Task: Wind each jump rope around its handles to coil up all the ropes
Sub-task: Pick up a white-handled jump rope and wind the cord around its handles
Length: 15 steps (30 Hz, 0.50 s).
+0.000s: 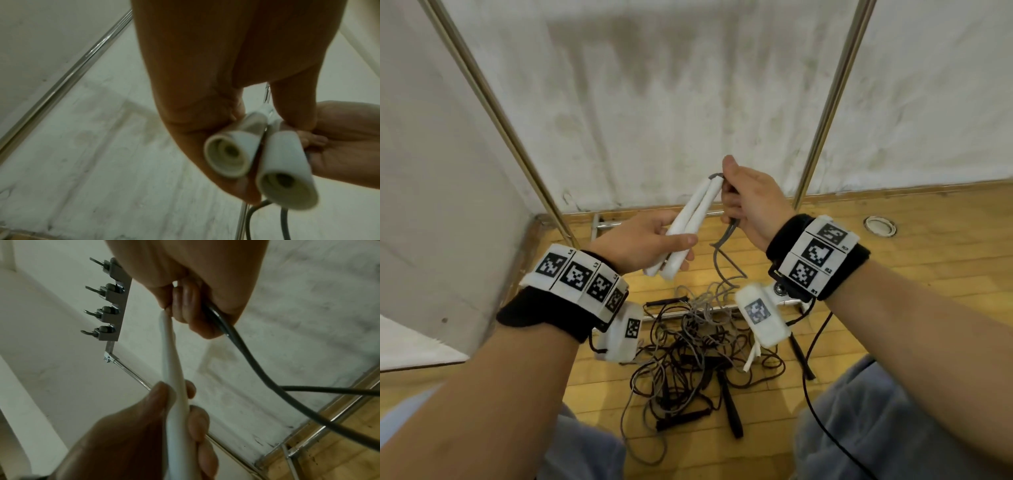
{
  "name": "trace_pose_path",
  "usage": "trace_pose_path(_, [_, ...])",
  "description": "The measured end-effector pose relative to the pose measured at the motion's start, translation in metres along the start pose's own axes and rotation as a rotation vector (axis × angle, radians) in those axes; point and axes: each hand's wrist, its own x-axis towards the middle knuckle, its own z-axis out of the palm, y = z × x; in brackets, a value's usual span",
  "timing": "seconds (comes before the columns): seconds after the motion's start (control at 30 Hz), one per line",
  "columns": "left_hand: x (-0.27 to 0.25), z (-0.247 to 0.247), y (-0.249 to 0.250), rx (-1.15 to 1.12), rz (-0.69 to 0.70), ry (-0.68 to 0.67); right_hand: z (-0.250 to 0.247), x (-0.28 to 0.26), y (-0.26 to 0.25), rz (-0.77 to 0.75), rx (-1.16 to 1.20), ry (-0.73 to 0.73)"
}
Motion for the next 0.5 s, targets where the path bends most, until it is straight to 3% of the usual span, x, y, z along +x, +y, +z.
trace_pose_path(0.13, [-0.003, 0.0, -0.001, -0.006, -0.004, 0.072, -0.001, 0.005, -0.004, -0.037, -0.024, 0.086])
trace_pose_path(0.3, [-0.001, 0.004, 0.0, 0.106, 0.158, 0.246, -0.008, 0.014, 0.0, -0.023, -0.018, 0.139])
trace_pose_path(0.5, [0.007, 0.001, -0.005, 0.239, 0.171, 0.274, -0.014, 0.025, 0.019, -0.009, -0.114, 0.144])
